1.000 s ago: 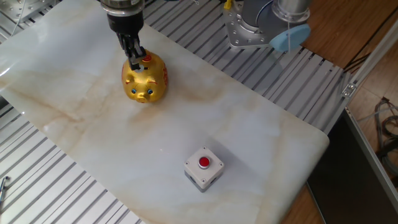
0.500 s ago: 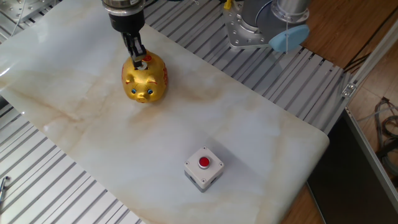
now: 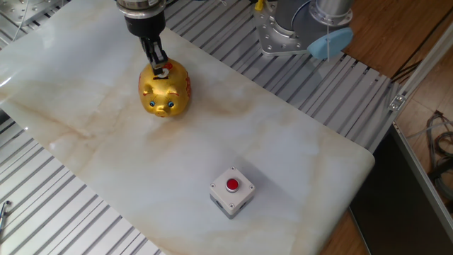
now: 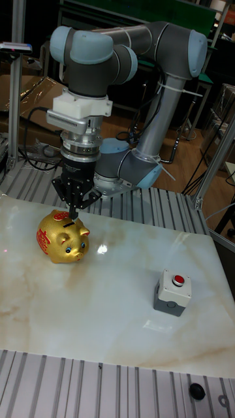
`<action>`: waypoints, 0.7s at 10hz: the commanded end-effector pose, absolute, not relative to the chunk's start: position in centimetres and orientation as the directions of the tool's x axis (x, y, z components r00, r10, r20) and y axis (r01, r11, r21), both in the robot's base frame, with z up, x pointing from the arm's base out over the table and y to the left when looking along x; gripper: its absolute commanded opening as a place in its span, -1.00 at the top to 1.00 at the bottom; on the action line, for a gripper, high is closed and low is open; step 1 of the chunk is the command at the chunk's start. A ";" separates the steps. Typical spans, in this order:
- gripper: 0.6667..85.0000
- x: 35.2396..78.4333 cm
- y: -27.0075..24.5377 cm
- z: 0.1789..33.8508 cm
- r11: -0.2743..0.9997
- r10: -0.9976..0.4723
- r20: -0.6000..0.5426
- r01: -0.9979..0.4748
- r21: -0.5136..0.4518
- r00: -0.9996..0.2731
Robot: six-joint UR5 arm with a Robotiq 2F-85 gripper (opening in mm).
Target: Drop coins into a piggy bank
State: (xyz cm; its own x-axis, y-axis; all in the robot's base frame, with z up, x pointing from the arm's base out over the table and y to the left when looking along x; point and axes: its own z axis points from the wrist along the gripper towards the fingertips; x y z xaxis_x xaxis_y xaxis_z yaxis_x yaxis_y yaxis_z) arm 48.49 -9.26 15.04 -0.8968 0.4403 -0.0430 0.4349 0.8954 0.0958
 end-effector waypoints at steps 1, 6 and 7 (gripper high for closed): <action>0.99 50.1 -9.1 15.4 0.868 0.492 -0.088 0.480 0.129 -0.866; 0.99 48.4 -10.9 14.7 0.858 0.509 -0.055 0.501 0.117 -0.859; 0.99 48.3 -10.7 14.7 0.856 0.512 -0.051 0.505 0.112 -0.857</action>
State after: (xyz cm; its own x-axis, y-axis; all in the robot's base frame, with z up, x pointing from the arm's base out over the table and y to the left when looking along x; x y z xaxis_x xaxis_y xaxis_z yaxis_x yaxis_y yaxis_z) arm 48.53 -10.78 14.73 -0.8668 0.4947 -0.0618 0.4876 0.8671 0.1020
